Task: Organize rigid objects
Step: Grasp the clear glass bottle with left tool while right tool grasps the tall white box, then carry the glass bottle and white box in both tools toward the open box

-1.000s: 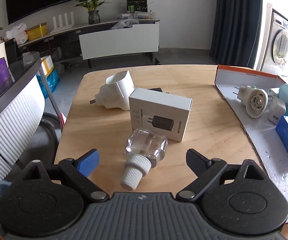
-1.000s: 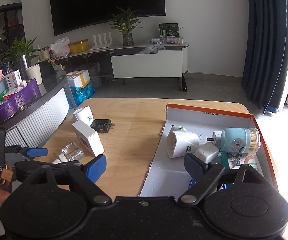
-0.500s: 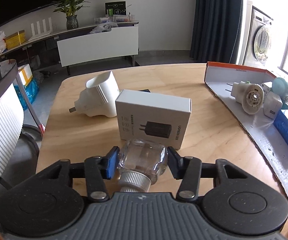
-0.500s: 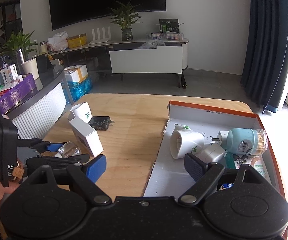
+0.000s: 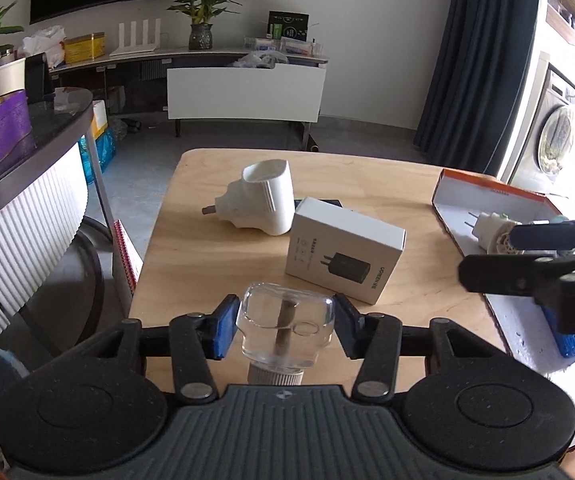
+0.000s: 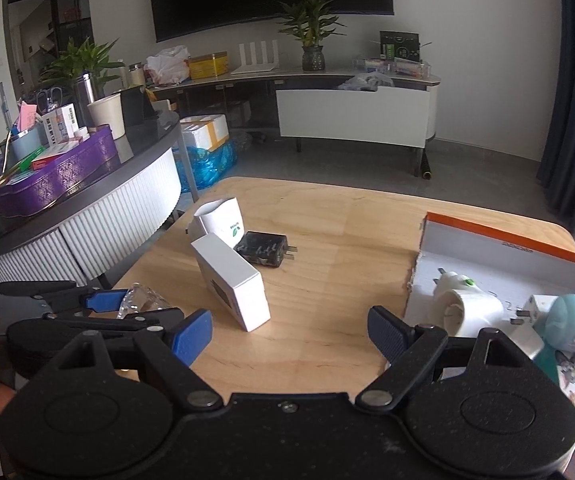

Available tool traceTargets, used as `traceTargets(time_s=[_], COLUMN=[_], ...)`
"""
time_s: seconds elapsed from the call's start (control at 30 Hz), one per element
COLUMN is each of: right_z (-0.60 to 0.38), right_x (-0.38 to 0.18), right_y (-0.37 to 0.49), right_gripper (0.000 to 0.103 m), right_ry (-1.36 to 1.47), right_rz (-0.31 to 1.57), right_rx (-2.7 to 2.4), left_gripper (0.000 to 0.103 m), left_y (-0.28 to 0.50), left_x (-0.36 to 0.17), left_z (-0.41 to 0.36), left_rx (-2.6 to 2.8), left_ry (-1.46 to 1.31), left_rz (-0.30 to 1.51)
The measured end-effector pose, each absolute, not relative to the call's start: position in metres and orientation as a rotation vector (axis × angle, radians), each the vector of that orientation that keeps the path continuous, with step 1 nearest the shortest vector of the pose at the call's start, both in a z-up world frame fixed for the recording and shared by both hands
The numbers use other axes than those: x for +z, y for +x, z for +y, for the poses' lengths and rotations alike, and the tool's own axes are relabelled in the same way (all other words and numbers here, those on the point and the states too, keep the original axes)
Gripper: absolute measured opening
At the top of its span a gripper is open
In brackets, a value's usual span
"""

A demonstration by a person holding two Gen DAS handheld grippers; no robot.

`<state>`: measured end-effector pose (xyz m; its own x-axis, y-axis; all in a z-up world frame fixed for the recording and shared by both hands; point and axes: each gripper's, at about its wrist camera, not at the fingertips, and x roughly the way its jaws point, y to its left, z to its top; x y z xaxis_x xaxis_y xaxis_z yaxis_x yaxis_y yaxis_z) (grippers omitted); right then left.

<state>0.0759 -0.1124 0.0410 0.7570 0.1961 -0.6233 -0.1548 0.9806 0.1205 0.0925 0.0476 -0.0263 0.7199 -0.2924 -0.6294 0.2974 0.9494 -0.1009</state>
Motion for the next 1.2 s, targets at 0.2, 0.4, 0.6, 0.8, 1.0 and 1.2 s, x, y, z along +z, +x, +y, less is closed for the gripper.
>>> traceTargets(time_s=[0.2,0.4,0.6,0.8,1.0,1.2], right_z=[-0.090,-0.071,-0.054,-0.051,-0.072,-0.087], right_x=[0.032,0.020,0.003,-0.001,0.021,0.049], right_y=[0.115,0.148,0.167,0.162,0.134,0.093], right_gripper=[0.100,0.098,0.064,0.032,0.032,0.032], right_ry=[0.008,-0.039,-0.051,-0.023,0.040,0.043], right_rz=[0.708,0.731,0.776,0.791,0.752,0.699], right_rx=[0.291,0.343,0.396,0.365,0.301,0.233], left_gripper=[0.050,0.050,0.050,0.050,0.050,0.050], left_y=[0.089,0.094,0.098,0.098,0.095,0.080], left_x=[-0.019,-0.019,-0.021,-0.021,-0.013,0.002], left_z=[0.054,0.064,0.069,0.070,0.066,0.054], left_rx=[-0.278,-0.221,-0.197,-0.187,-0.205,-0.227], left_ry=[-0.013,-0.040,-0.070,-0.087,-0.108,-0.096], left_rz=[0.664,0.654,0.662,0.669,0.675,0.646])
